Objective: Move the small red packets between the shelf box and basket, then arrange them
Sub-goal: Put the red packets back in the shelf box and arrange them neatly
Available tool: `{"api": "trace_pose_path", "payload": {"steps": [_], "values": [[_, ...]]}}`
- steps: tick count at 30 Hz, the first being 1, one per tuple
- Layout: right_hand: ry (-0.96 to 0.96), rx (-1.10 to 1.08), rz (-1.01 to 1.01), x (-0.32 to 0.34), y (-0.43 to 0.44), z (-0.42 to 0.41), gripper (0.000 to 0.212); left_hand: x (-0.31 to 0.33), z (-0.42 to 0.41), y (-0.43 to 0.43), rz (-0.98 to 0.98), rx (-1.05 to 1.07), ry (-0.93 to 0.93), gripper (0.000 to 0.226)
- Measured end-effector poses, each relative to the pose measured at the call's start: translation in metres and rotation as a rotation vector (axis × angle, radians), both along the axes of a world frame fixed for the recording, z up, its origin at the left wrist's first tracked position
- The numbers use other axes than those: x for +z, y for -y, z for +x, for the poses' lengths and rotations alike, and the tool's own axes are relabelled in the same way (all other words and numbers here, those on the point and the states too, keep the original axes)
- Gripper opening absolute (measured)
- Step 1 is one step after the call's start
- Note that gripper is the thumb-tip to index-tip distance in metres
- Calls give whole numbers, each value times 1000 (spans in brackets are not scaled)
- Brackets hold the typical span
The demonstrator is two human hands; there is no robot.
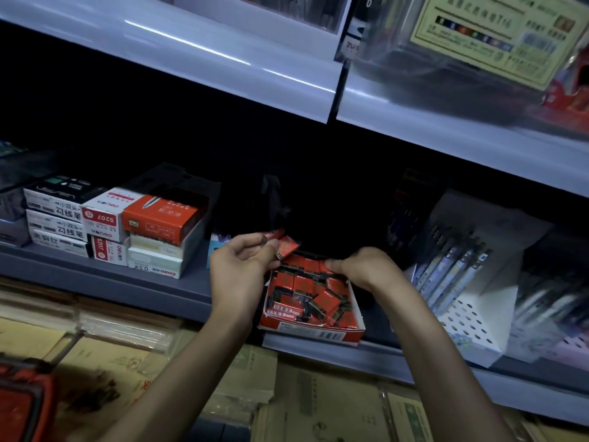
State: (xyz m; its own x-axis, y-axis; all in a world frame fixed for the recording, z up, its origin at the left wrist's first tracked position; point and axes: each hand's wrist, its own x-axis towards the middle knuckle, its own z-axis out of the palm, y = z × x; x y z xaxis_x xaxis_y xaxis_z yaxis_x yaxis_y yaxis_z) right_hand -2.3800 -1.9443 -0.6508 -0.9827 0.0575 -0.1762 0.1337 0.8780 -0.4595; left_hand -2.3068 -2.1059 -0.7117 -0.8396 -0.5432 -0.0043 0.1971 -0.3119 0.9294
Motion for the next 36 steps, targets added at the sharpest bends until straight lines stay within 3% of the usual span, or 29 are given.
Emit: {"api": "trace_pose_path", "payload": {"steps": [12,16,24,29,33,36], "values": [[-43,22,14,-7,-5,-5,37,2,2,-4,-45,9,4,10],[-33,-6,8,-1,-1,-2,43,1,3,-3,-58,-2,-1,11],[-75,-47,-219,8,-11,10,39,0,4,-4,-92,8,-15,8],[-131,130,-539,20,-22,22,18,0,5,-5,-94,11,-14,9],[-54,256,-721,28,-28,27,14,0,4,-6,-108,17,-16,12],[-57,266,-737,27,-33,27,12,-1,3,-6,-105,19,-18,12]]}}
